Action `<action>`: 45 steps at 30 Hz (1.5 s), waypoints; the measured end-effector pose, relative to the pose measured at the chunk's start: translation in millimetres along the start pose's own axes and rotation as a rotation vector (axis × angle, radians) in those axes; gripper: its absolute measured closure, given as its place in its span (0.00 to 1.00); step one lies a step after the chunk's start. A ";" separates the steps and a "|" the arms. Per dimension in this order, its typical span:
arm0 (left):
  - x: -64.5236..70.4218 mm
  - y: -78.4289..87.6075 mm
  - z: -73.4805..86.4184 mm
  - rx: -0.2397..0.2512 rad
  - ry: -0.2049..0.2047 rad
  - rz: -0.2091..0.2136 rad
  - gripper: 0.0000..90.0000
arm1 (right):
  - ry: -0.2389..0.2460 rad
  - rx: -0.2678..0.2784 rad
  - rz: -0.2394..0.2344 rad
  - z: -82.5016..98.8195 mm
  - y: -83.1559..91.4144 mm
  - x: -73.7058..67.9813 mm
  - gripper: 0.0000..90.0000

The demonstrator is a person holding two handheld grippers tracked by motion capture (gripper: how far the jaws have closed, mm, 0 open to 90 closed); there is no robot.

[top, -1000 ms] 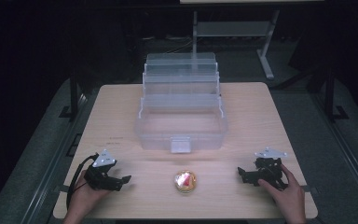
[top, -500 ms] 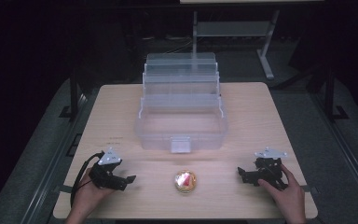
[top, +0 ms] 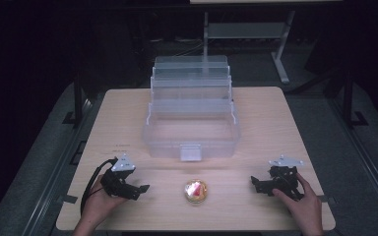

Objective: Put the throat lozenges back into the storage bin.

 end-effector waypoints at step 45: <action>23.7 -19.1 -46.5 -0.046 -0.093 0.109 0.15 | 0.001 0.000 0.000 0.0 0.0 0.1 0.00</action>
Point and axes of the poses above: each handheld gripper's, and its own axes: y roughly backward along the jaws, z roughly out of its underside, x roughly to its right, the point moved 7 cm from there along -y, roughly forward along the jaws, and after that the axes turned 11 degrees about -y, right-handed, at the moved point
